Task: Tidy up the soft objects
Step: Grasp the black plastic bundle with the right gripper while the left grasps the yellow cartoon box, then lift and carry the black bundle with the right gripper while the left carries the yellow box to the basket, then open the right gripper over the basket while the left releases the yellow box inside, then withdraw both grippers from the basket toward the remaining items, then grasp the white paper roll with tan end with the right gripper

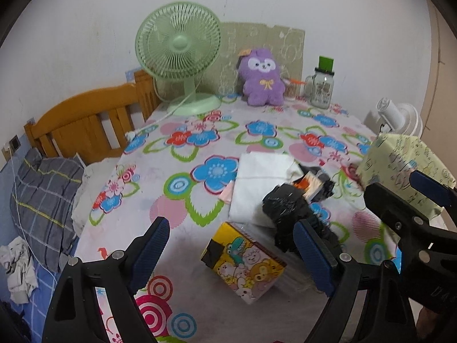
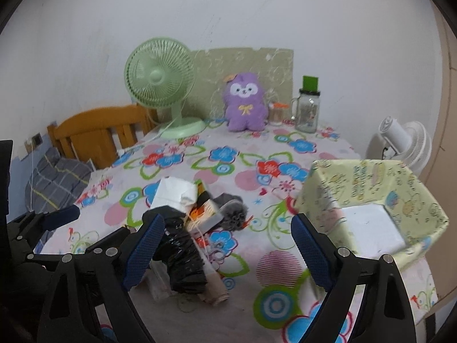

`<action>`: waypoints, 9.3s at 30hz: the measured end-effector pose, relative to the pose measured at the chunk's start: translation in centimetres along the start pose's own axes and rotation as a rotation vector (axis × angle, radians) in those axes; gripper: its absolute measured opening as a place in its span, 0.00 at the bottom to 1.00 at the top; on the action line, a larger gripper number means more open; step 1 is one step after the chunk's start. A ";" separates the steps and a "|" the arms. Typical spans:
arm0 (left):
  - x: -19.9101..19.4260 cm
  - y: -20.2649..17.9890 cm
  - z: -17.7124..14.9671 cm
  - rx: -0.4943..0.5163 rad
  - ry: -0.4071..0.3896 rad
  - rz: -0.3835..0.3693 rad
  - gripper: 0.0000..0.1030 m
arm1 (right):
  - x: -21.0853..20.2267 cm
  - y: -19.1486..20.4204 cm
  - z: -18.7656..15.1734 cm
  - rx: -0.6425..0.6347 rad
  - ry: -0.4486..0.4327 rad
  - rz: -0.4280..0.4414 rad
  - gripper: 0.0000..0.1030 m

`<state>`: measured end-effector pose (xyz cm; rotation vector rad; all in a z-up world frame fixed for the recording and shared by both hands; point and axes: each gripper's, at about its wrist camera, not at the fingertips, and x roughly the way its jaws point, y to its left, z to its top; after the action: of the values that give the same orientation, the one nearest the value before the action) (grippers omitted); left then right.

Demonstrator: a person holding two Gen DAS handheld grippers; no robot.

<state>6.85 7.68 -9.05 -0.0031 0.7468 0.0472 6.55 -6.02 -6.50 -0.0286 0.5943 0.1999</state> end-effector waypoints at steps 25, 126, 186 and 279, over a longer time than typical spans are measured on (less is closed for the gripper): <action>6.6 0.5 -2.3 -0.030 0.189 -0.101 0.74 | 8.4 4.3 -2.1 -0.073 0.247 0.109 0.72; -5.1 -17.1 7.1 0.240 -0.126 -0.189 0.55 | -5.5 -10.5 5.5 0.094 0.027 -0.048 0.30; 3.7 -24.0 8.2 0.309 -0.003 -0.213 1.00 | 1.4 -22.6 3.8 0.263 0.158 -0.176 0.83; -0.1 -2.6 2.4 0.183 -0.051 -0.139 0.99 | -0.1 0.4 2.4 0.026 0.063 -0.025 0.89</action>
<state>8.50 5.14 -7.25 0.1208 0.6962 -0.1528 7.75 -5.46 -4.49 -0.0172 0.6591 0.1673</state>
